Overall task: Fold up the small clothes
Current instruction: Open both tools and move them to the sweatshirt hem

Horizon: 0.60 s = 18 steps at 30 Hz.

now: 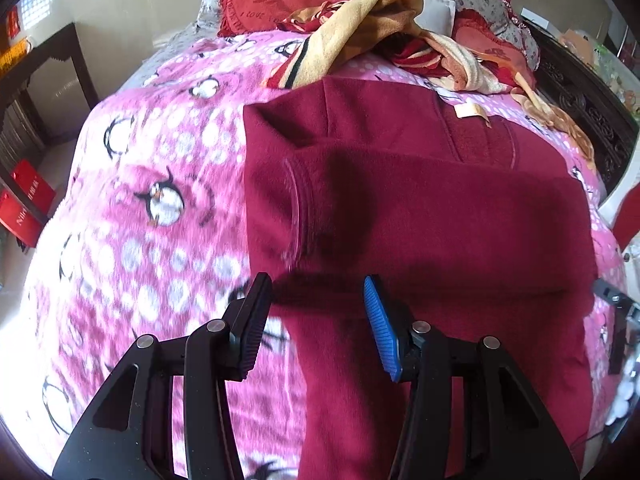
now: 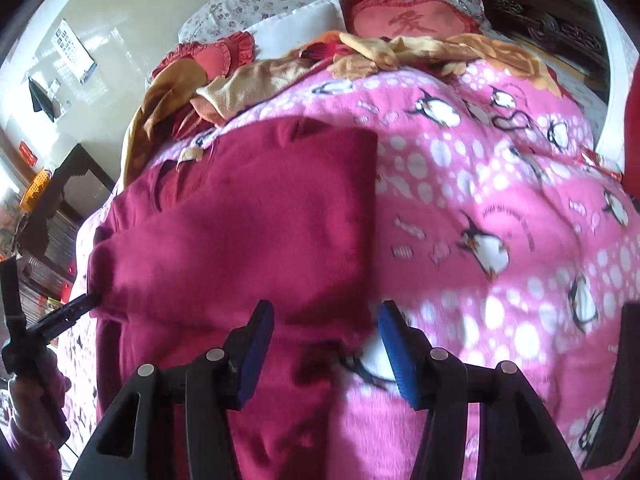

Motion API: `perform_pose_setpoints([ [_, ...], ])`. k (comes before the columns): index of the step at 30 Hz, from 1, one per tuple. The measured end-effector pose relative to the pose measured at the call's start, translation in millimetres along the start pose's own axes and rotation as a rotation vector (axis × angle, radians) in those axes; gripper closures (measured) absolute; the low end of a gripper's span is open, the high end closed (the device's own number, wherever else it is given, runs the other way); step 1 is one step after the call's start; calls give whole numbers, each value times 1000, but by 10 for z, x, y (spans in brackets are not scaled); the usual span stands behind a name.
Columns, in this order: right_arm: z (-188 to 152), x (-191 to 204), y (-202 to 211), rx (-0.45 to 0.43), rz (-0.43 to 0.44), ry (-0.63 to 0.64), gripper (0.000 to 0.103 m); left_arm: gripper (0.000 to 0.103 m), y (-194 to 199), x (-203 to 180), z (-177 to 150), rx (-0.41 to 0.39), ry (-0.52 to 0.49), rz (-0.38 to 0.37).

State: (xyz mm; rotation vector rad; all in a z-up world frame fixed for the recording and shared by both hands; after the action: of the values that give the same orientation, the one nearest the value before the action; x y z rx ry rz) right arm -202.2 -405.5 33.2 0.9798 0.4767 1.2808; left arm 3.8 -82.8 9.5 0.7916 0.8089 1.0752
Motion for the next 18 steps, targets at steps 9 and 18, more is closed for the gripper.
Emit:
perform_pose_setpoints([
  [9, -140, -39, -96, -21, 18, 11, 80, 55, 269, 201, -519, 47, 10, -11],
  [18, -169, 101, 235, -19, 25, 29, 80, 55, 492, 296, -851, 48, -16, 5],
])
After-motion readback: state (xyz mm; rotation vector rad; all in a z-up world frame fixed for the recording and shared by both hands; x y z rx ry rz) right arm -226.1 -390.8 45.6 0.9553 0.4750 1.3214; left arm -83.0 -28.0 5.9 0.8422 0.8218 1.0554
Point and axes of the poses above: each gripper's, at about its wrist camera, not at the fingertips, and y roughly against the way its jaws point, x to its left, z to its top, the point moved 6 cm from there along -y, roughly the way its jaws point, and after that the axes turned 9 degrees about y, right-handed, at the moved point
